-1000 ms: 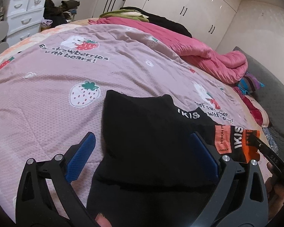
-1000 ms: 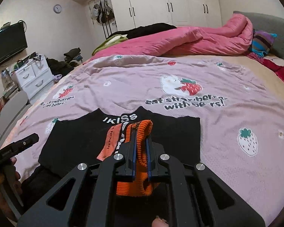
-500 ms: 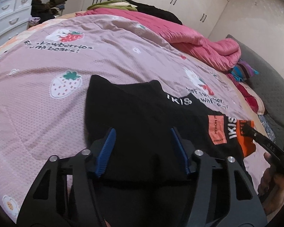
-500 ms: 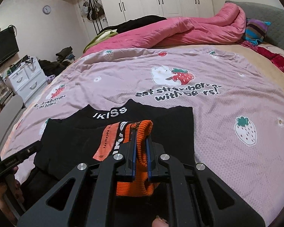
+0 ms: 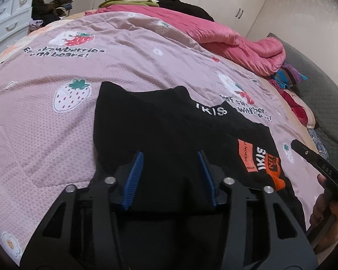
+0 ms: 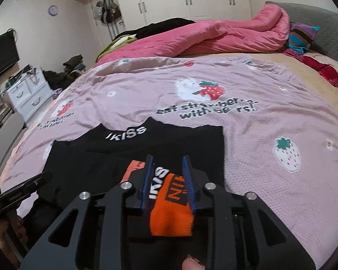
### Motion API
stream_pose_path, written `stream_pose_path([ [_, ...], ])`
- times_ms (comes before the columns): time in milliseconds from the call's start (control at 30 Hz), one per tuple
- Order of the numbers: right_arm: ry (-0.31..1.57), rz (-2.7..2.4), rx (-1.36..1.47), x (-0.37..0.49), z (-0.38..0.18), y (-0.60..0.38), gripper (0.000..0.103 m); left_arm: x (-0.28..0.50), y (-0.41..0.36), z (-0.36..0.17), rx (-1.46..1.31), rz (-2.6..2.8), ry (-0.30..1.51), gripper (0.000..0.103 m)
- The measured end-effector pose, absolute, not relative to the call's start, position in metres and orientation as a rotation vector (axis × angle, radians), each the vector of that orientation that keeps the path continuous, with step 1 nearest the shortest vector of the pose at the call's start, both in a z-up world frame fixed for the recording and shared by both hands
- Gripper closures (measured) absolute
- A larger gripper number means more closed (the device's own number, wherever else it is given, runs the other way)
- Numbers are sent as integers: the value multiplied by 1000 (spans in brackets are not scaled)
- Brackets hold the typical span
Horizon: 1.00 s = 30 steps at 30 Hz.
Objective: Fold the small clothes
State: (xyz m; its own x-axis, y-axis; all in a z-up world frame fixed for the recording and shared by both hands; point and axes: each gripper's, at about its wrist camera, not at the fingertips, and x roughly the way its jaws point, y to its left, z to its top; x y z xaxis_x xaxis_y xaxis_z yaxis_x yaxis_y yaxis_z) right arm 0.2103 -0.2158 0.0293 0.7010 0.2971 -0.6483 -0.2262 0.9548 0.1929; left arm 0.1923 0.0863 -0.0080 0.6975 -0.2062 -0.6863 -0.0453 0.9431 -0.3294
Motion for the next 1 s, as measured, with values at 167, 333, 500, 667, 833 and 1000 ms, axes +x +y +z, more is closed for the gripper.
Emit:
stream_pose_path([
  [167,760,367,47,204,25,-195,72,192,80,-8,-309,-125,808,77],
  [333,807,459,-13,197,15,-170,67,194,82,-21,-264,-53,870,77],
  [500,865,493,-69,195,1,-154,66,194,95,-31,-335,-77,905,77],
  [667,967,482,-77,203,-24,-153,56,193,97,-34,-349,-83,907,77],
  [833,994,463,-77,203,-31,-151,56,193,93,-33,-327,-76,908,77],
  [1000,959,461,-94,196,-22,-150,49,192,92,-31,-324,-86,902,73],
])
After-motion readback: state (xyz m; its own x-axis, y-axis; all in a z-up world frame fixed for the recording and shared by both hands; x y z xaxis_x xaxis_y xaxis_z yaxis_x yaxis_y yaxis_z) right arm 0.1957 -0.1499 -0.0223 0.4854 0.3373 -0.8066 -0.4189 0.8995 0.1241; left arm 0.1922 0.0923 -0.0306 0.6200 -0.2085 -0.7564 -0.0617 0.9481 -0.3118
